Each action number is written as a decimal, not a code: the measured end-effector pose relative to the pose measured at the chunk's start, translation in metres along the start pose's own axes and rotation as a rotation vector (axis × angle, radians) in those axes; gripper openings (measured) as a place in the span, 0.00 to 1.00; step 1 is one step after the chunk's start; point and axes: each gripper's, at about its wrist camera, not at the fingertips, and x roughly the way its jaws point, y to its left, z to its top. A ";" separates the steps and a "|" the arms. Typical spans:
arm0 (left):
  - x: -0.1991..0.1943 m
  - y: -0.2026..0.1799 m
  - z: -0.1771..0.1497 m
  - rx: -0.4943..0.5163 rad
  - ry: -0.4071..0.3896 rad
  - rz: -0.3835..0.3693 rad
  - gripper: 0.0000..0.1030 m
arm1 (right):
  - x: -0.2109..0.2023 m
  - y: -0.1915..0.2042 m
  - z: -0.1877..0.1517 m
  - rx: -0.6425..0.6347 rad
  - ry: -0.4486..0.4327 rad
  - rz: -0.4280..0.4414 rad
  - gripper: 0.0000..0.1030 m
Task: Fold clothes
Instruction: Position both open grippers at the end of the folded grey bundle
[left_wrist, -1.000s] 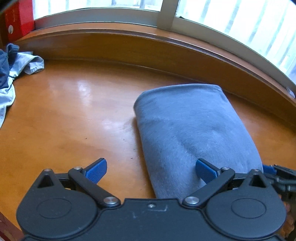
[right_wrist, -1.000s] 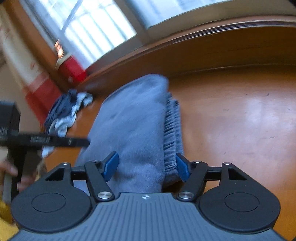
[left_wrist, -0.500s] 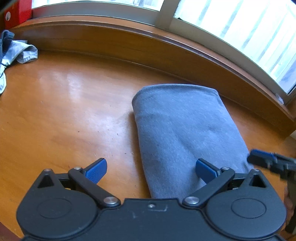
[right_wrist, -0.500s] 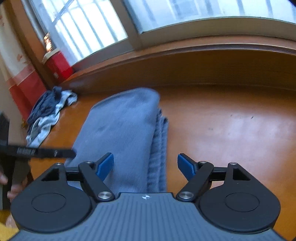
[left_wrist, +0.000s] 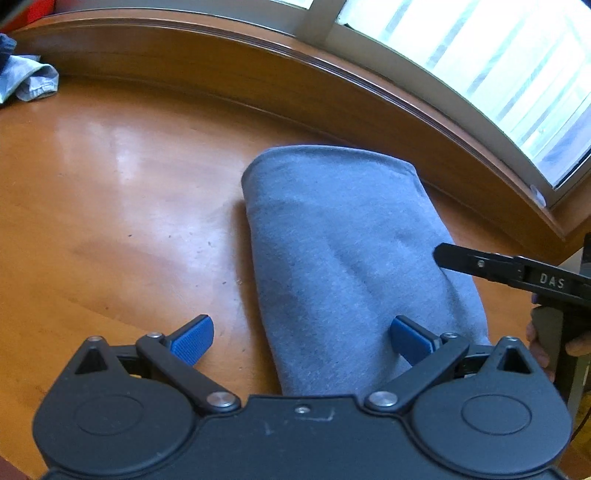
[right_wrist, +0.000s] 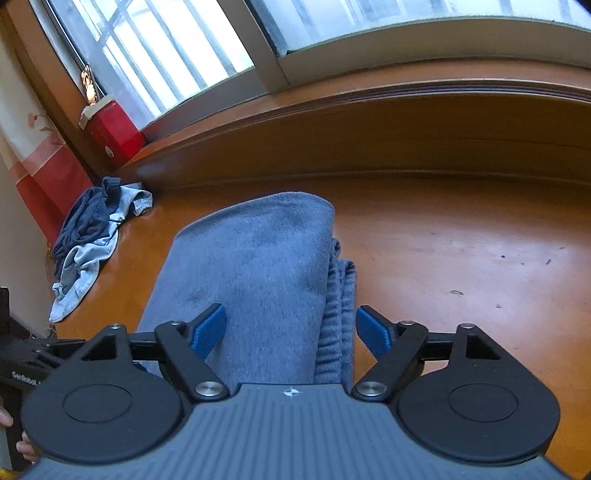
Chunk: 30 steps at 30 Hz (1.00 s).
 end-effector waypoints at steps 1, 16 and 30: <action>0.000 0.000 0.000 0.001 -0.001 -0.002 1.00 | 0.001 0.000 0.000 0.003 0.002 0.000 0.80; -0.003 0.003 0.009 -0.008 -0.020 -0.024 1.00 | -0.008 -0.011 -0.007 0.068 0.066 0.048 0.82; 0.008 -0.010 0.009 0.051 0.022 -0.034 1.00 | 0.003 -0.012 -0.001 0.050 0.065 0.055 0.85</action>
